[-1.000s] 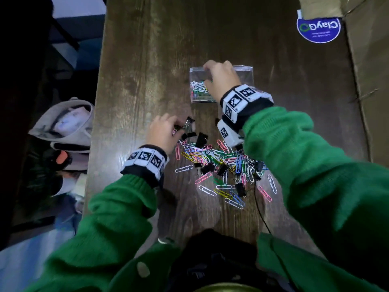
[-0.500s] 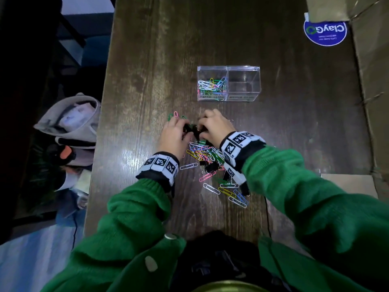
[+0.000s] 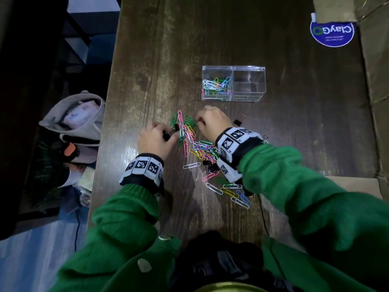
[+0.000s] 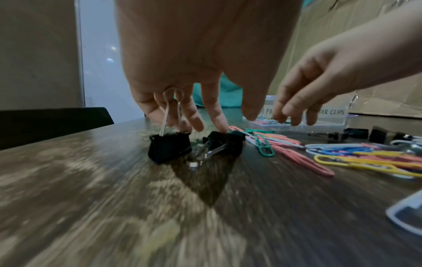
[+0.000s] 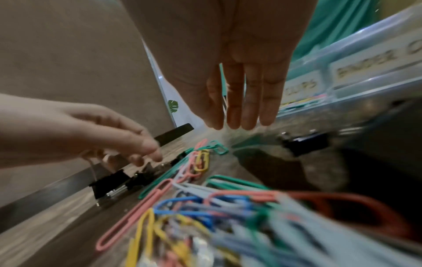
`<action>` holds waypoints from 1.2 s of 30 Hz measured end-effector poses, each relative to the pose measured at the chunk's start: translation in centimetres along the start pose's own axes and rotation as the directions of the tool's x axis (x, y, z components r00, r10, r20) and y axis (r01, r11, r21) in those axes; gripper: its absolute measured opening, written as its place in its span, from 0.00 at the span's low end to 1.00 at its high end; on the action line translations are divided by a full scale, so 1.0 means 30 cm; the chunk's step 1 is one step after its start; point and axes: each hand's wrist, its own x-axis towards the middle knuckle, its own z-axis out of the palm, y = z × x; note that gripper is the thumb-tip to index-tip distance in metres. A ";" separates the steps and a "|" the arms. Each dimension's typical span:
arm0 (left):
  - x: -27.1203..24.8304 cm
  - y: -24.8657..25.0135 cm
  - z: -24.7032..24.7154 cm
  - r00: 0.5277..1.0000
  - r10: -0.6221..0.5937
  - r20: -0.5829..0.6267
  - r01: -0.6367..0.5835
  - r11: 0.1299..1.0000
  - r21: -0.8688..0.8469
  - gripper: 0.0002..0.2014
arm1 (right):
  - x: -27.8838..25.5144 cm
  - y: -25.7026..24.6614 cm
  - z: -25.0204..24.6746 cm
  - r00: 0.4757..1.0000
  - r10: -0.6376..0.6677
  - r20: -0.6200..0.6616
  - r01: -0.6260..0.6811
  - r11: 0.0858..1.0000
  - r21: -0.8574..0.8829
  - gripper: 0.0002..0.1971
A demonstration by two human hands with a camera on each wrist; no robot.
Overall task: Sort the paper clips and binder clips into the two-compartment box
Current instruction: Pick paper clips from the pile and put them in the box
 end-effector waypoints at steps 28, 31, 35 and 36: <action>0.133 0.159 0.037 0.985 0.106 0.137 -0.133 0.969 0.208 0.11 | -0.036 0.071 -0.070 0.963 0.270 -0.008 -0.260 0.935 0.239 0.11; 0.145 0.172 0.042 0.958 0.224 0.179 -0.252 0.956 0.151 0.19 | -0.027 0.084 -0.066 0.960 0.281 -0.004 -0.276 0.945 0.173 0.12; 0.158 0.196 0.063 0.911 0.298 0.285 -0.349 0.926 0.148 0.18 | -0.023 0.094 -0.038 0.976 0.209 0.060 -0.216 0.966 0.142 0.13; 0.159 0.201 0.064 0.909 0.292 0.298 -0.345 0.927 0.145 0.14 | -0.025 0.089 -0.028 0.981 0.166 0.098 -0.177 0.976 0.126 0.13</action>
